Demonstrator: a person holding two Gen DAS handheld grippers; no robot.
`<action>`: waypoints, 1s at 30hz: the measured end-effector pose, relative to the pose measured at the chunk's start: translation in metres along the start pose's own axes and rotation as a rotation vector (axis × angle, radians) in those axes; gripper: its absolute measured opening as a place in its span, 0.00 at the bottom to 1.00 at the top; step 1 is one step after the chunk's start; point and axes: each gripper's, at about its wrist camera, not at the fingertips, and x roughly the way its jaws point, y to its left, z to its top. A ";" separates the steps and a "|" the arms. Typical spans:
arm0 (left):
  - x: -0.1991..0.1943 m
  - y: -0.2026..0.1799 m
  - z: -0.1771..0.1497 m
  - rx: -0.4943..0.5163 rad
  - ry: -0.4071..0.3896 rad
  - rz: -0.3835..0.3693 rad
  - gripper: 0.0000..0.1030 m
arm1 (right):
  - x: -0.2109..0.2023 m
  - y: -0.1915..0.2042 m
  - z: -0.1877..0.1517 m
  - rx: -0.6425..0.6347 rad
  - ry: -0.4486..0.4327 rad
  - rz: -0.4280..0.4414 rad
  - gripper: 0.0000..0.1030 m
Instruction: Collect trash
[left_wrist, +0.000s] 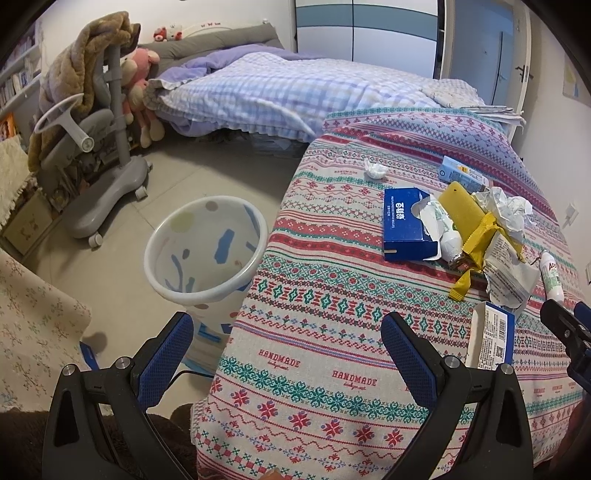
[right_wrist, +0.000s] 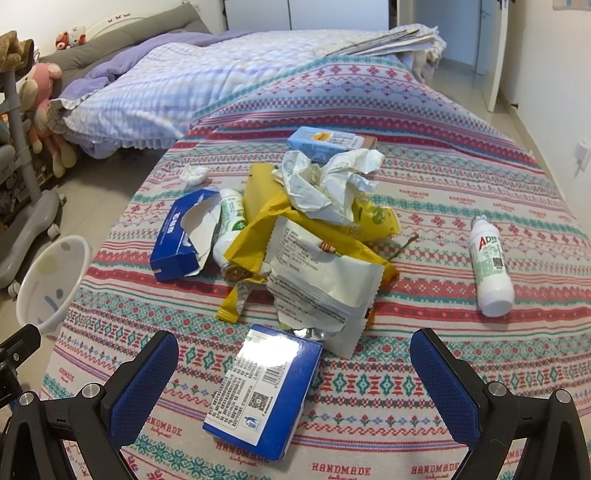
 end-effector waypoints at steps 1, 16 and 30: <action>0.000 0.000 0.000 -0.001 -0.001 0.000 1.00 | 0.000 0.000 0.000 0.000 0.000 0.000 1.00; -0.003 -0.009 0.011 0.055 0.026 -0.074 1.00 | -0.005 -0.009 0.010 0.046 0.009 0.029 1.00; 0.079 -0.071 0.087 0.194 0.293 -0.252 0.99 | 0.030 -0.116 0.089 0.198 0.128 -0.003 1.00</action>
